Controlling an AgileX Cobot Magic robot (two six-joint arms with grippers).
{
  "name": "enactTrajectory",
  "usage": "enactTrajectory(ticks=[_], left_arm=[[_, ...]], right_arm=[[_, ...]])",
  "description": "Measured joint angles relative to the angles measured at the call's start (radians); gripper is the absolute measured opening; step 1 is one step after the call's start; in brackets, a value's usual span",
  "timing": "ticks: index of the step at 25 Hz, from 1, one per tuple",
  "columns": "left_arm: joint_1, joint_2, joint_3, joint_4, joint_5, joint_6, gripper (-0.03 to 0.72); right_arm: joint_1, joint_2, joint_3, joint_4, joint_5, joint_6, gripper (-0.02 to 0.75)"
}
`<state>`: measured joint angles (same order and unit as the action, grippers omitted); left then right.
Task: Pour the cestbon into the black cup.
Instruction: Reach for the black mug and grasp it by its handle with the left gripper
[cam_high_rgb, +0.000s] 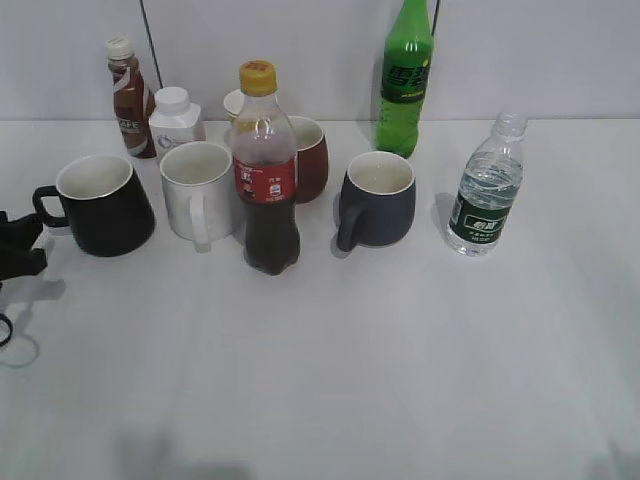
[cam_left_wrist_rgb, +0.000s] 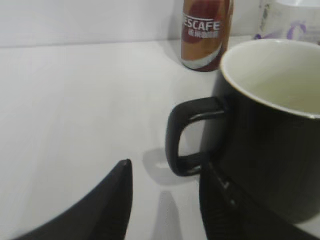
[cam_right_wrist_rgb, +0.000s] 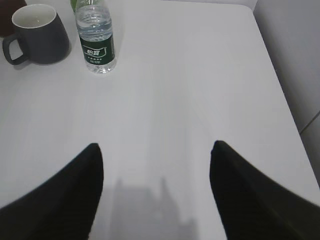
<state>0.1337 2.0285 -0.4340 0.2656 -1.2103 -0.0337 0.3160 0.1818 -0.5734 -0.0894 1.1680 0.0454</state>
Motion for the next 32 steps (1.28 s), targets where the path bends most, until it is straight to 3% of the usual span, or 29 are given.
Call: enactTrajectory(ticks=[25, 28, 32], left_arm=[[0.0, 0.111, -0.173, 0.056, 0.0, 0.001, 0.317], [0.0, 0.116, -0.186, 0.06, 0.006, 0.001, 0.276], [0.0, 0.119, -0.204, 0.068, 0.015, 0.001, 0.158]], right_arm=[[0.0, 0.0, 0.0, 0.0, 0.0, 0.0, 0.58], [0.0, 0.0, 0.0, 0.0, 0.0, 0.0, 0.58], [0.0, 0.0, 0.0, 0.0, 0.0, 0.0, 0.58]])
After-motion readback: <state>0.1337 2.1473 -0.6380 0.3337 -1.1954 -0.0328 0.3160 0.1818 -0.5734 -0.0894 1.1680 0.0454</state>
